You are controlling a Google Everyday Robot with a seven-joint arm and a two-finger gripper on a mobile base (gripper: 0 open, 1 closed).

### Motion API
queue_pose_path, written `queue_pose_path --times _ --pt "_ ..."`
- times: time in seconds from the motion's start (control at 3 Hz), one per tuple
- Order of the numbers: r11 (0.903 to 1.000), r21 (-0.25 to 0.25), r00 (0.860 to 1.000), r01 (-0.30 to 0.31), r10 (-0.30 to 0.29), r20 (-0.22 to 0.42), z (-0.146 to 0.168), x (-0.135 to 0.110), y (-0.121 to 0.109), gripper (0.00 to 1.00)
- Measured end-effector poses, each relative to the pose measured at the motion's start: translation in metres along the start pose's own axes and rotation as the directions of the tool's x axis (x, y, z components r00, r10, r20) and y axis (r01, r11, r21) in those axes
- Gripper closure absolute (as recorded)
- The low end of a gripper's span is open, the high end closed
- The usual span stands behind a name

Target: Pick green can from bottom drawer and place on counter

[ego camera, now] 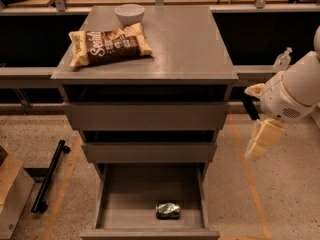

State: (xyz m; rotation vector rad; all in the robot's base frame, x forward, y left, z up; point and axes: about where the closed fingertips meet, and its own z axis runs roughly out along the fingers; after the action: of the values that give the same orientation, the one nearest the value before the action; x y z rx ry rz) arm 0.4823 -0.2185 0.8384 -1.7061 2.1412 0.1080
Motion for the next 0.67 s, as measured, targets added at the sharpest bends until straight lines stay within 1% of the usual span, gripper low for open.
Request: queue_pose_path --times 0.33,0.67 --pt "0.9998 -0.016 1.000 -0.016 0.016 -0.016 0.013 -0.001 0.002 0.00" --pt "0.9986 -0.049 0.999 -0.021 0.023 0.043 0.050 -0.003 0.004 0.00"
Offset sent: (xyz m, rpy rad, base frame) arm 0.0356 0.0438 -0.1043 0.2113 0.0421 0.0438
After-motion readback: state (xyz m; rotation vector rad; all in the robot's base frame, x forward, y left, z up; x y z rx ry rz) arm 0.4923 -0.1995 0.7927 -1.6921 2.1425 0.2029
